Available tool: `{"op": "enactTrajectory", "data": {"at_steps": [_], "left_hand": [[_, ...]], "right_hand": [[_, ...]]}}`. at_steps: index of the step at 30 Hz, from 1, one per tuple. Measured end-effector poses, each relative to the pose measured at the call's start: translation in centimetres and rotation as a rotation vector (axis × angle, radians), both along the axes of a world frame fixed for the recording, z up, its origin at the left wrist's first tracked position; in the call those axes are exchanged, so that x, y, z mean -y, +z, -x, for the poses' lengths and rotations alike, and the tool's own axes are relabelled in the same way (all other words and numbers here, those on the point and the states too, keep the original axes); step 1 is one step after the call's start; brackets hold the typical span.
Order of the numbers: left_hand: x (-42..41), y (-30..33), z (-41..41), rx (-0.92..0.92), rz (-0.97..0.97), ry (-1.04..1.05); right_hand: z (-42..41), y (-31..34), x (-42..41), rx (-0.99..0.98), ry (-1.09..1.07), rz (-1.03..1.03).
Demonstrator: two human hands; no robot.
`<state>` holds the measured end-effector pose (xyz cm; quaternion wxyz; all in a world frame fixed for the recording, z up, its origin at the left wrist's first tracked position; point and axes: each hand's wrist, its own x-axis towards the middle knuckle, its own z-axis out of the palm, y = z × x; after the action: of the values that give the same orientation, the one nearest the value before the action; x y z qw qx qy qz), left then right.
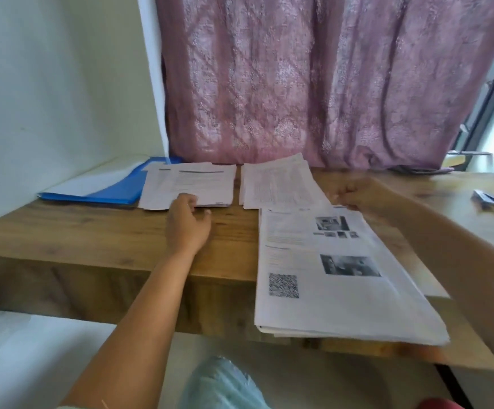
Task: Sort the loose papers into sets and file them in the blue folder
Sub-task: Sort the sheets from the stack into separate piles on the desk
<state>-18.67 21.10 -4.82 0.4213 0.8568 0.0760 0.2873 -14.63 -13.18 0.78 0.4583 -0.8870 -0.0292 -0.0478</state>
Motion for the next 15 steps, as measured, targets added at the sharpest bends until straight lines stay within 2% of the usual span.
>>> {"op": "enactTrajectory", "data": {"at_steps": [4,7,11,15], "left_hand": [[7.2,-0.4,1.3,-0.148,0.085,-0.224],[9.8,-0.9,1.4,-0.103,0.038,-0.255],[9.3,-1.0,1.1,-0.142,0.102,-0.33],[9.1,-1.1,1.5,-0.068,0.162,-0.343]], "right_hand": [[2.4,-4.0,3.4,0.041,-0.177,0.006],[3.1,-5.9,3.7,0.113,-0.26,0.2],[3.0,-5.8,3.2,0.162,-0.209,0.315],[3.0,-6.0,3.5,0.173,-0.18,0.345]]}}
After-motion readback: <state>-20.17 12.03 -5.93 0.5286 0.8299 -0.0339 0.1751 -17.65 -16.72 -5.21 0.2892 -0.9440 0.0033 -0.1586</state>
